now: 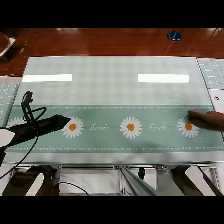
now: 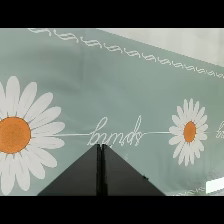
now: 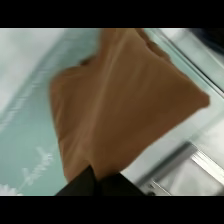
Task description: Fold the shirts.
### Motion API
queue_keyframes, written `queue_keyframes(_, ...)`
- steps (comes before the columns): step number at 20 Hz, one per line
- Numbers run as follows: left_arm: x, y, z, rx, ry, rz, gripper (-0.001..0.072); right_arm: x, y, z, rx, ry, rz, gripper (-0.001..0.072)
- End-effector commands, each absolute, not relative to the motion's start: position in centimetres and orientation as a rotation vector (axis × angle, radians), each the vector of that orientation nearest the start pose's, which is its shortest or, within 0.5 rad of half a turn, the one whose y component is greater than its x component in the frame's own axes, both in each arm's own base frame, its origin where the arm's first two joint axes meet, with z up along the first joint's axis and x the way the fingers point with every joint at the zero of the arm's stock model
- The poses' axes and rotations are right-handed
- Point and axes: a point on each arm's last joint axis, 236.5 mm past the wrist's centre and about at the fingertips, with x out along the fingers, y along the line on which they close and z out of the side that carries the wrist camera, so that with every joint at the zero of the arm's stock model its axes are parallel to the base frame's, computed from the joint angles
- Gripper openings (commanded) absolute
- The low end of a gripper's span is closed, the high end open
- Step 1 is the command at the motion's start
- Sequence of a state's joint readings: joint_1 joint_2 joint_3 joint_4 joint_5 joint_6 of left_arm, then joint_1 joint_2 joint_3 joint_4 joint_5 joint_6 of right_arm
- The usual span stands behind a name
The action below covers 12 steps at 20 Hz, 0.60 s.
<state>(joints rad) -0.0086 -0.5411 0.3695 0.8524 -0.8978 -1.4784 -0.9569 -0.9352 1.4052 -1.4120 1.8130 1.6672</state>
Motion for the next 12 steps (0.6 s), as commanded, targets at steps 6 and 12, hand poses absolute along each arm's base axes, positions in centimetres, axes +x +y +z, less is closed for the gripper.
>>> queue_keyframes(6, 24.7, -12.6, 0.7, -0.641, 0.995, -0.325, 0.0018, 3.1, -21.6, 12.9, 0.769, 1.294, -1.328, 0.0414)
queue_keyframes(12, 34.5, -5.3, 13.1, -0.596, 0.464, -0.154, 0.0018, 19.0, -23.6, 15.2, 0.811, 0.9, -0.796, 0.0018)
